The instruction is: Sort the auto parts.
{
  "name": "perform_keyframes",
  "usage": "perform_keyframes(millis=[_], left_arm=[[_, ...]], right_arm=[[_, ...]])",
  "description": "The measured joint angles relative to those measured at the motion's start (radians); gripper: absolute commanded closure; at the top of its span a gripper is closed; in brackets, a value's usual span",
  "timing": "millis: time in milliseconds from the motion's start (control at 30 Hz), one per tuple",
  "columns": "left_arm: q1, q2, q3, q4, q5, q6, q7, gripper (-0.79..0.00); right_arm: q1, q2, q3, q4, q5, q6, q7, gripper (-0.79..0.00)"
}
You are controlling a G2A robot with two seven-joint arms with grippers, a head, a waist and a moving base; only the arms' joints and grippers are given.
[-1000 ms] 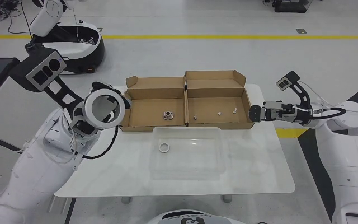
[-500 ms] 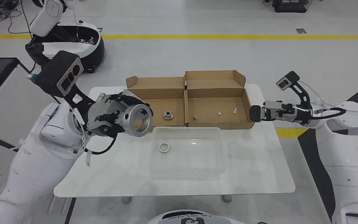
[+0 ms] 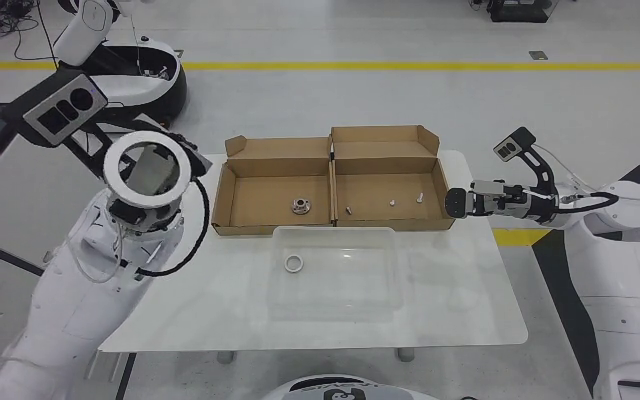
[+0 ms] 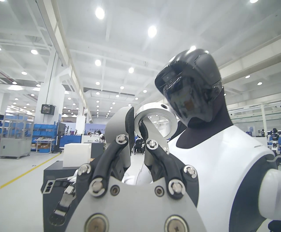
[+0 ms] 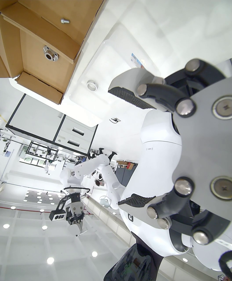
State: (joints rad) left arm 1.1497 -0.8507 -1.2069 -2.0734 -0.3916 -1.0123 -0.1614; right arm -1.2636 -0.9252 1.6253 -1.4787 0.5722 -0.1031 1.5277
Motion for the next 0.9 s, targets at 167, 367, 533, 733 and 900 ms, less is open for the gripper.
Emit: perform_keyframes(millis=[167, 367, 533, 733, 900], left_arm=[[-0.003, -0.012, -0.015, 0.022, 0.015, 0.0, -0.048, 0.0], [0.002, -0.016, -0.038, 0.061, 0.101, 0.002, -0.15, 0.0], [0.007, -0.017, -0.054, 0.061, 0.134, 0.007, -0.197, 0.0], [0.025, -0.027, -0.055, 0.038, 0.062, 0.0, -0.146, 0.0], [0.034, -0.035, -0.06, 0.029, 0.025, 0.0, -0.13, 0.0]], right_arm=[[0.0, 0.0, 0.0, 0.0, 0.0, 0.0, 0.0, -0.785], [0.0, 0.0, 0.0, 0.0, 0.0, 0.0, 0.0, -0.785], [0.0, 0.0, 0.0, 0.0, 0.0, 0.0, 0.0, -0.785], [0.0, 0.0, 0.0, 0.0, 0.0, 0.0, 0.0, -0.785], [0.0, 0.0, 0.0, 0.0, 0.0, 0.0, 0.0, -0.785]])
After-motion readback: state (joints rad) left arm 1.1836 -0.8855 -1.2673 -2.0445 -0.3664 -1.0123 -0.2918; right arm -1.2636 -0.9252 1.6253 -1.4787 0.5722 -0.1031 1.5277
